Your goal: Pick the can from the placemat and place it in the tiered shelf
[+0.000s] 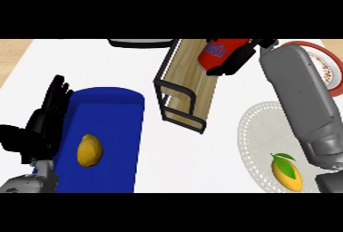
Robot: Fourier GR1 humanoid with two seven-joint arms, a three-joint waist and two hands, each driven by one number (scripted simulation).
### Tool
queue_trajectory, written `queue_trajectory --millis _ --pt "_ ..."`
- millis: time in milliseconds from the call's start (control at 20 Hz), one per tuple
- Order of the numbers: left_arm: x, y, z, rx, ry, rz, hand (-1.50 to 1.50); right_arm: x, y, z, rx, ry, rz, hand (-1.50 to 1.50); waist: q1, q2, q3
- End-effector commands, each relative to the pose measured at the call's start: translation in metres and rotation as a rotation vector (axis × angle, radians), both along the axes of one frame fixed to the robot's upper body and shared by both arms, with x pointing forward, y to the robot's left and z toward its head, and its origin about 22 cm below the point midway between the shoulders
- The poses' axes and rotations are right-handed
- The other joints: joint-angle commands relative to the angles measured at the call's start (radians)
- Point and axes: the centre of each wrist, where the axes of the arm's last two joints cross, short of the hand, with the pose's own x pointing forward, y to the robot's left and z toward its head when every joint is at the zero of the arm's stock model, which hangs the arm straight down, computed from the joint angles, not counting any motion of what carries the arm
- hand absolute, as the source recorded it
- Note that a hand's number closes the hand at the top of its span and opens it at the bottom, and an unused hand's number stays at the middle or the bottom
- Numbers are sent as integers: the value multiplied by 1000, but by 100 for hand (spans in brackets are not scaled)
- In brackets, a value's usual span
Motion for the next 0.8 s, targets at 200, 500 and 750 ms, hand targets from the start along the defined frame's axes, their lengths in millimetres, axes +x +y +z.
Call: queue_trajectory --millis 200,500,750 --pt "8 7 2 6 13 -4 0 5 40 -38 -9 162 49 -150 9 14 0" --pt "-5 -6 -7 -10 -6 -6 0 14 25 -26 54 180 98 -150 14 13 1" --pt "-6 4 -12 -6 3 1 0 19 25 -17 200 206 134 -150 9 11 1"
